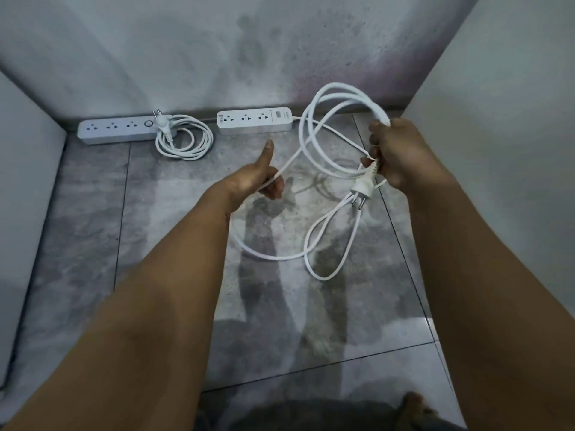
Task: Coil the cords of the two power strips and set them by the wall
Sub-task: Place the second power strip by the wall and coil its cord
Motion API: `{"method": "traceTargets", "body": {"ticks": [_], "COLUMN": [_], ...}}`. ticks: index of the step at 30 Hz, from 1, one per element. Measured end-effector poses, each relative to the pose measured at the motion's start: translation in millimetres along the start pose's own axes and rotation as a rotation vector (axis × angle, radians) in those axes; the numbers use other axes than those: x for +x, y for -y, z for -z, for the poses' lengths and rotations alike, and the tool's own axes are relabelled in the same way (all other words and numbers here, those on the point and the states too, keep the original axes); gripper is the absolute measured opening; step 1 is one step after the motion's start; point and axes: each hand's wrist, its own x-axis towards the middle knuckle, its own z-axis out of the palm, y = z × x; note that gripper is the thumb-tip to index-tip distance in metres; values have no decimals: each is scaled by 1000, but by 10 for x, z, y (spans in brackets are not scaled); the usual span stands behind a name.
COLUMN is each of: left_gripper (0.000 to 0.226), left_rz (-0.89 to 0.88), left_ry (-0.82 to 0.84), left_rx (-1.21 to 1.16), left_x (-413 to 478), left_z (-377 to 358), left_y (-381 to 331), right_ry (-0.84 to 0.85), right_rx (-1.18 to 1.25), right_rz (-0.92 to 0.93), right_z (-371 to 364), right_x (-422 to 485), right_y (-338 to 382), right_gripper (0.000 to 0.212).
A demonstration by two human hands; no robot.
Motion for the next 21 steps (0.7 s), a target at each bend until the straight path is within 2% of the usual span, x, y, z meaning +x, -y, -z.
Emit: {"method": "traceTargets", "body": {"ticks": [2,5,7,10,12,15,18,19,21], "left_gripper": [81,64,54,66,73,84,78,70,36], "left_rz": [15,-24,-85,-180,-236,-213,-170,-165,-162], "left_ry": [15,97,89,38,91,221,263,245,172], "left_rx": [-87,-277,-364,-514,-538,-504,-431,-439,-526], "left_x": [-6,-35,-42,-39,-20,-54,-53,-47,-41], "left_z": [-25,-69,-90,-105,-103,-116,-152,-172,-208], "left_y": [7,-127,-214,-248,-203,-132,-111,-112,-129], "right_ry": [-48,-96,-112,-182,-253,-298,-283,-267,-196], "right_rx": [119,460,696,972,1088,1168,1144,1071,809], "right_rz": [-53,-216,-311,-376,-393,-401,-384,-384,-388], "right_z": [-11,-151,-299,-522,-629,-705,-745,-761,-797], "right_x": [7,-48,-92,-152,-186,-215,-263,-282,-326], "right_y": [-9,-56,-98,-145,-150,-122,-90,-93,-140], "right_gripper": [20,27,32,31,29,26,25,26,28]}}
